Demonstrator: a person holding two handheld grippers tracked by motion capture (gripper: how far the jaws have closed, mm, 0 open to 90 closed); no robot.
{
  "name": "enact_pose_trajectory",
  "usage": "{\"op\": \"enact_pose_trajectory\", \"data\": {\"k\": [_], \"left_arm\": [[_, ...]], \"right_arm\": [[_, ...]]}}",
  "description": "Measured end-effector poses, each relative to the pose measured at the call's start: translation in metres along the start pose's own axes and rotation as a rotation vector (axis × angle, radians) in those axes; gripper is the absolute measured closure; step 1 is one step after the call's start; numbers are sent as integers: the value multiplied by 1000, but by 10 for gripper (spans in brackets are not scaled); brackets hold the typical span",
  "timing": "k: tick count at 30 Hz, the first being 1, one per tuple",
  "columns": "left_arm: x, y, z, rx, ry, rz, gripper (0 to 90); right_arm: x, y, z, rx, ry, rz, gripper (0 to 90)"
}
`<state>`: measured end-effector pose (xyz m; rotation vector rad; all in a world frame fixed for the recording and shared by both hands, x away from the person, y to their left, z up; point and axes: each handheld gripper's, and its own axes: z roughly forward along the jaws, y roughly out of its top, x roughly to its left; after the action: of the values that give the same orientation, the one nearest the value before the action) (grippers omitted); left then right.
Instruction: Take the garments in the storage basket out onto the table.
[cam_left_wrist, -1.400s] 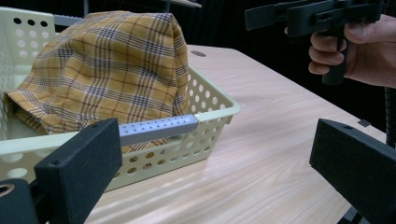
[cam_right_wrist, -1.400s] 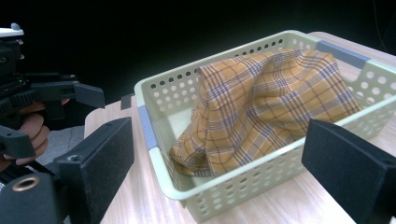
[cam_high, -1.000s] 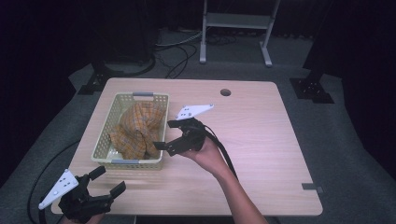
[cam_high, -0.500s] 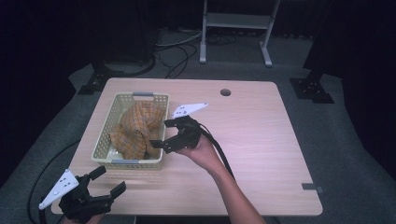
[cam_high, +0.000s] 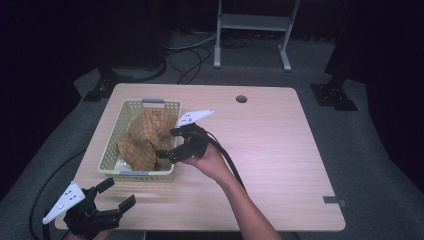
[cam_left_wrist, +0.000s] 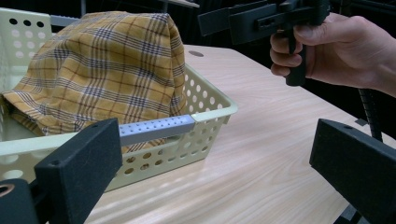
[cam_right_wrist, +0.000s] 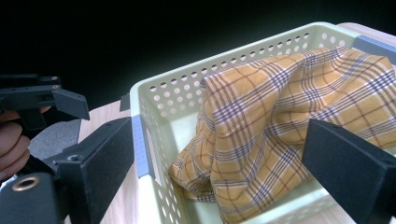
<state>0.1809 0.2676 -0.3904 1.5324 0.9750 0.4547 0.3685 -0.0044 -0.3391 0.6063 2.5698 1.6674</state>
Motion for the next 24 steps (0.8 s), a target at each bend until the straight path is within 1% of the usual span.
{"op": "enact_pose_trajectory", "data": {"k": [19, 24], "left_arm": [[0, 0, -1, -1, -3, 0, 24], [0, 0, 0, 0, -4, 2, 24]], "right_arm": [[-1, 7, 18, 22, -6, -28, 91], [-2, 8, 22, 24, -5, -25, 91]]}}
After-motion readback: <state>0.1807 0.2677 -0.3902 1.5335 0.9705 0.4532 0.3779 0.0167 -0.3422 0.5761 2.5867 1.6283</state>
